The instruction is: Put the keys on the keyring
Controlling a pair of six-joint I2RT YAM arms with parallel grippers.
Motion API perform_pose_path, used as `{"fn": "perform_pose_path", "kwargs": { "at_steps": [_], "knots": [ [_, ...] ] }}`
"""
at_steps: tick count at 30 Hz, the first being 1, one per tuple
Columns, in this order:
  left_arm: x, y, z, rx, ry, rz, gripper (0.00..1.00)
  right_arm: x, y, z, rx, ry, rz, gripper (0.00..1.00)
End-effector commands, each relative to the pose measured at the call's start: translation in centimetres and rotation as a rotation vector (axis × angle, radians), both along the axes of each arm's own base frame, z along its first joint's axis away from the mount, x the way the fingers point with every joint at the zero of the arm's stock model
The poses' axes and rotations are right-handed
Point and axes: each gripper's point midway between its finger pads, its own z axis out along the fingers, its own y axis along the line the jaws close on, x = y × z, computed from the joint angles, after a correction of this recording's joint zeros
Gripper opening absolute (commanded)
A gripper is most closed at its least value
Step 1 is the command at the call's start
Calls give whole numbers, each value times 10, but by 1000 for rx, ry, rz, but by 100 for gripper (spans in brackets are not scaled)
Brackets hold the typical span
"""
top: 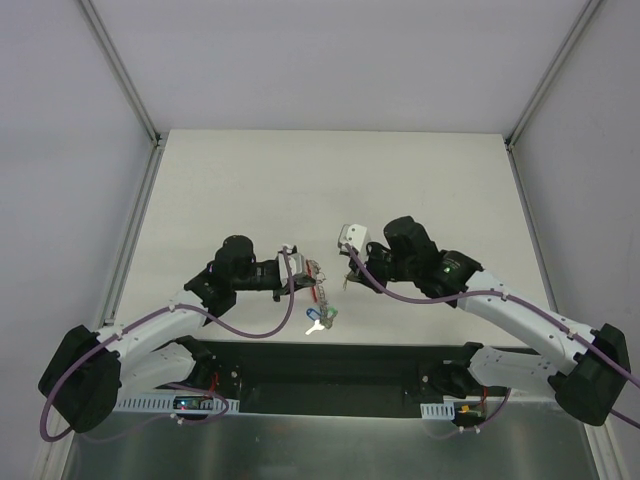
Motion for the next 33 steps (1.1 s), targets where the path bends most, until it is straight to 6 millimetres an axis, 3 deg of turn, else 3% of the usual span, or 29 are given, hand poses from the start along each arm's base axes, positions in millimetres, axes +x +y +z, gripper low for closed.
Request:
{"fn": "perform_pose_path", "kwargs": {
  "at_steps": [1,11,26,33],
  "knots": [
    [-9,-11,23,-51,-65,-111,0,-16,18,23,98,24,100,1],
    [-17,-15,23,-61,-47,-171,0,-31,31,9,117,84,190,1],
    [-27,-21,28,-79,-43,-235,0,-24,38,-17,13,116,170,1],
    [-28,-24,23,-68,-34,-245,0,-26,44,-19,19,106,183,1]
  ]
}}
